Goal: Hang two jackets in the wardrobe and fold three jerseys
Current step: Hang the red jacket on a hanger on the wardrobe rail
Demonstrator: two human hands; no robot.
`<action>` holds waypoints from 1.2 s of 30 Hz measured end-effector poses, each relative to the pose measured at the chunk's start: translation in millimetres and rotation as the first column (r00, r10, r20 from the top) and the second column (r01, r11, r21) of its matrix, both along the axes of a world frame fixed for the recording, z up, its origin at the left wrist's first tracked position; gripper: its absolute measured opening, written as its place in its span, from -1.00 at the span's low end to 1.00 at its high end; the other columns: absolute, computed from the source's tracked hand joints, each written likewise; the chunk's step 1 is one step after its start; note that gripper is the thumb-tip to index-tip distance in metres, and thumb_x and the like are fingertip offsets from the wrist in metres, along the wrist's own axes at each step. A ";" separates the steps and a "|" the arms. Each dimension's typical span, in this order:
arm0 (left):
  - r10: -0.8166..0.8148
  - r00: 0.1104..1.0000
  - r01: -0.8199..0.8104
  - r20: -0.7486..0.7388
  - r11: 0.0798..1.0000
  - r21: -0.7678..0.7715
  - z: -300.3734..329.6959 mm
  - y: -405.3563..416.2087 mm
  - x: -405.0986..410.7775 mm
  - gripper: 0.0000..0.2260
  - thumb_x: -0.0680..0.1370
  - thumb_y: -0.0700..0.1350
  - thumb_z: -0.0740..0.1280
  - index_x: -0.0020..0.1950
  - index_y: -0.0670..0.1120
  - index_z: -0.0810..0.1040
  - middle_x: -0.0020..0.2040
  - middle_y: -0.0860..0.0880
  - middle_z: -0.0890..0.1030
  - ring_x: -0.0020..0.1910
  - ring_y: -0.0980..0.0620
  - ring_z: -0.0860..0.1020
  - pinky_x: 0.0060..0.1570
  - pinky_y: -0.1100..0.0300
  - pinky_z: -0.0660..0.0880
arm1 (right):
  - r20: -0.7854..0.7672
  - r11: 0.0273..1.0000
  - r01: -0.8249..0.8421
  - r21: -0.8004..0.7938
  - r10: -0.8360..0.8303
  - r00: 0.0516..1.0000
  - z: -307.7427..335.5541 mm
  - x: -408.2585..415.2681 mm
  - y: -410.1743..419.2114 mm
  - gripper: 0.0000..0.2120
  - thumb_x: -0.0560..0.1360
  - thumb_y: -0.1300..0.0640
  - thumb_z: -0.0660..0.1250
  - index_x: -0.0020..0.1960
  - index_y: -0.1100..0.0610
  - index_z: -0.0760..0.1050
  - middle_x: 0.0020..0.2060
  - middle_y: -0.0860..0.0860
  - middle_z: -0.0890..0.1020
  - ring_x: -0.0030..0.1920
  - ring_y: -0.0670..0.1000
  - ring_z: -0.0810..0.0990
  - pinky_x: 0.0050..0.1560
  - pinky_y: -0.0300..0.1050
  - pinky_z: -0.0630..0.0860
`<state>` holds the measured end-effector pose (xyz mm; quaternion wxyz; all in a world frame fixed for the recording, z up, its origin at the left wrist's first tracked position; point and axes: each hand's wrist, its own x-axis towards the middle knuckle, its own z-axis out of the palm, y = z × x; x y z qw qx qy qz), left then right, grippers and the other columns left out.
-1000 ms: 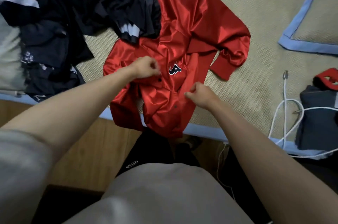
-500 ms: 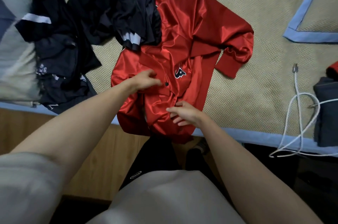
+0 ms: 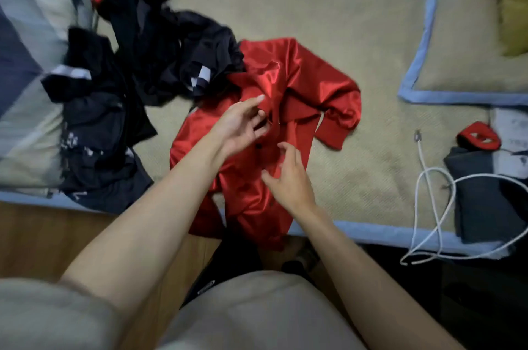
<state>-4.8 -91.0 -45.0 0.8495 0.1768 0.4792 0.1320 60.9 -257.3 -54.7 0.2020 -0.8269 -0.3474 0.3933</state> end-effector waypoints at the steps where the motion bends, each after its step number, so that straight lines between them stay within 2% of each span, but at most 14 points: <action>1: -0.069 0.997 0.063 0.046 0.991 0.120 33.2 3.4 10.4 -0.79 0.60 -0.18 0.34 -0.19 0.01 0.41 -0.41 0.09 0.55 -0.39 0.16 0.55 -0.13 0.14 0.53 | 0.078 0.993 0.019 0.118 -0.028 0.997 20.9 0.2 8.0 -0.25 0.42 -0.02 0.48 0.49 0.16 0.25 0.38 0.09 0.43 0.30 0.13 0.54 0.26 0.06 0.52; 3: -0.252 0.966 0.198 0.061 0.868 0.455 107.5 10.9 35.2 -0.87 0.60 -0.19 0.34 -0.13 -0.08 0.45 -0.40 0.03 0.54 -0.42 0.13 0.51 -0.18 0.19 0.51 | 0.177 0.950 0.070 0.303 -0.128 0.976 67.8 4.7 25.6 -0.12 0.37 -0.14 0.48 0.52 0.21 0.20 0.43 0.12 0.39 0.39 0.14 0.46 0.36 0.07 0.47; 6: -0.352 0.936 0.214 -0.026 0.508 0.834 226.9 19.1 69.5 -0.89 0.58 -0.18 0.39 -0.14 -0.12 0.53 -0.38 0.08 0.59 -0.40 0.14 0.54 -0.26 0.26 0.44 | 0.113 0.804 0.232 0.547 -0.346 0.932 149.7 32.2 53.7 0.00 0.34 -0.21 0.52 0.56 0.22 0.15 0.49 0.15 0.38 0.49 0.13 0.38 0.46 0.08 0.38; 9: -0.377 0.925 0.136 -0.043 0.223 0.965 325.4 7.0 89.0 -0.92 0.59 -0.27 0.38 -0.04 -0.10 0.61 -0.24 0.12 0.68 -0.25 0.25 0.60 -0.15 0.36 0.49 | 0.014 0.577 0.272 0.770 -0.442 0.897 240.0 76.0 74.7 0.03 0.33 -0.24 0.56 0.56 0.17 0.14 0.46 0.12 0.43 0.48 0.06 0.43 0.43 0.09 0.42; 11: -0.402 0.915 0.067 -0.034 0.069 0.995 377.4 -7.3 98.8 -0.87 0.59 -0.27 0.38 0.13 -0.24 0.62 -0.04 -0.04 0.71 -0.07 0.20 0.64 0.02 0.30 0.54 | -0.011 0.453 0.255 0.854 -0.475 0.880 300.5 103.1 74.3 0.01 0.32 -0.23 0.58 0.55 0.12 0.14 0.35 0.07 0.55 0.35 0.01 0.56 0.30 0.05 0.53; 14: -0.432 0.901 -0.018 -0.027 -0.101 0.995 442.1 -24.4 108.9 -0.88 0.59 -0.25 0.38 0.11 -0.19 0.64 -0.08 0.07 0.71 -0.08 0.25 0.62 -0.01 0.33 0.53 | -0.028 0.344 0.191 0.919 -0.428 0.903 379.9 139.2 50.8 -0.40 0.42 0.12 0.57 0.35 0.16 0.38 0.02 -0.10 0.67 0.01 -0.21 0.65 0.03 -0.18 0.57; 17: -0.468 0.883 -0.041 -0.008 -0.094 0.995 488.3 -38.3 115.4 -0.89 0.60 -0.23 0.37 -0.04 -0.04 0.64 -0.23 0.15 0.70 -0.19 0.25 0.61 -0.14 0.36 0.50 | 0.027 0.354 0.094 0.931 -0.322 0.946 442.3 165.6 16.6 -0.80 0.47 0.39 0.39 0.08 0.27 0.57 -0.18 -0.05 0.67 -0.17 -0.19 0.59 -0.09 -0.10 0.57; 21: -0.521 0.853 0.005 -0.014 -0.019 1.000 499.7 -51.5 131.4 -0.77 0.65 -0.06 0.30 -0.15 -0.13 0.59 -0.32 -0.01 0.66 -0.30 0.04 0.59 -0.25 0.26 0.50 | -0.083 0.366 0.145 0.919 -0.180 0.980 500.8 174.3 -28.6 -0.90 0.56 0.27 0.41 -0.02 0.13 0.68 -0.19 -0.02 0.72 -0.14 -0.09 0.62 -0.10 -0.18 0.58; 23: -0.561 0.826 0.043 -0.047 -0.020 0.999 487.6 -56.7 140.1 -0.78 0.64 -0.03 0.29 -0.07 -0.16 0.58 -0.30 -0.05 0.63 -0.29 0.00 0.56 -0.23 0.20 0.48 | -0.128 0.410 0.199 0.890 -0.192 0.973 515.1 178.6 -46.9 -0.84 0.57 0.15 0.41 -0.17 0.05 0.68 -0.32 -0.05 0.68 -0.26 -0.09 0.58 -0.23 -0.24 0.51; 27: -0.490 0.836 0.171 -0.246 -0.194 0.966 434.7 -68.3 152.4 -0.82 0.51 -0.06 0.49 0.03 -0.09 0.58 -0.15 -0.03 0.58 -0.20 0.13 0.53 -0.17 0.30 0.47 | -0.223 0.511 0.343 0.788 -0.282 0.933 527.9 194.6 -76.8 -0.47 0.57 -0.16 0.36 -0.51 0.04 0.47 -0.53 -0.04 0.48 -0.50 -0.06 0.43 -0.34 -0.19 0.37; 29: -0.598 0.734 0.318 -0.321 -0.115 0.941 403.0 -86.6 153.7 -0.71 0.51 -0.07 0.50 0.20 -0.03 0.56 0.00 0.01 0.63 -0.13 0.13 0.60 -0.08 0.27 0.56 | -0.252 0.520 0.375 0.768 -0.293 0.922 529.6 203.3 -87.7 -0.46 0.55 -0.26 0.34 -0.46 0.03 0.37 -0.50 0.00 0.41 -0.48 0.01 0.37 -0.26 -0.06 0.34; 31: -0.696 0.628 0.404 -0.347 -0.090 0.910 375.6 -108.0 156.3 -0.77 0.58 -0.11 0.42 0.23 -0.02 0.58 0.08 0.06 0.70 0.00 0.14 0.66 0.05 0.23 0.59 | -0.237 0.516 0.376 0.770 -0.316 0.919 529.3 210.4 -96.3 -0.45 0.55 -0.30 0.32 -0.42 0.06 0.33 -0.47 0.05 0.36 -0.43 0.14 0.31 -0.17 0.06 0.32; 33: -0.682 0.632 0.398 -0.366 -0.119 0.909 358.7 -121.6 162.5 -0.87 0.63 -0.18 0.34 0.15 -0.13 0.64 0.07 -0.02 0.72 0.02 0.11 0.67 0.07 0.20 0.58 | -0.195 0.527 0.363 0.768 -0.347 0.917 528.3 217.2 -105.4 -0.44 0.56 -0.30 0.30 -0.41 0.08 0.34 -0.45 0.09 0.33 -0.38 0.16 0.29 -0.14 0.06 0.31; 36: -0.546 0.732 0.433 -0.408 -0.089 0.897 355.9 -118.4 174.8 -0.85 0.60 -0.30 0.27 -0.03 -0.22 0.64 -0.17 -0.02 0.69 -0.22 0.13 0.61 -0.12 0.13 0.53 | -0.142 0.489 0.344 0.801 -0.403 0.904 527.1 228.4 -127.3 -0.43 0.60 -0.22 0.29 -0.38 0.19 0.41 -0.43 0.14 0.34 -0.40 0.13 0.29 -0.27 -0.04 0.30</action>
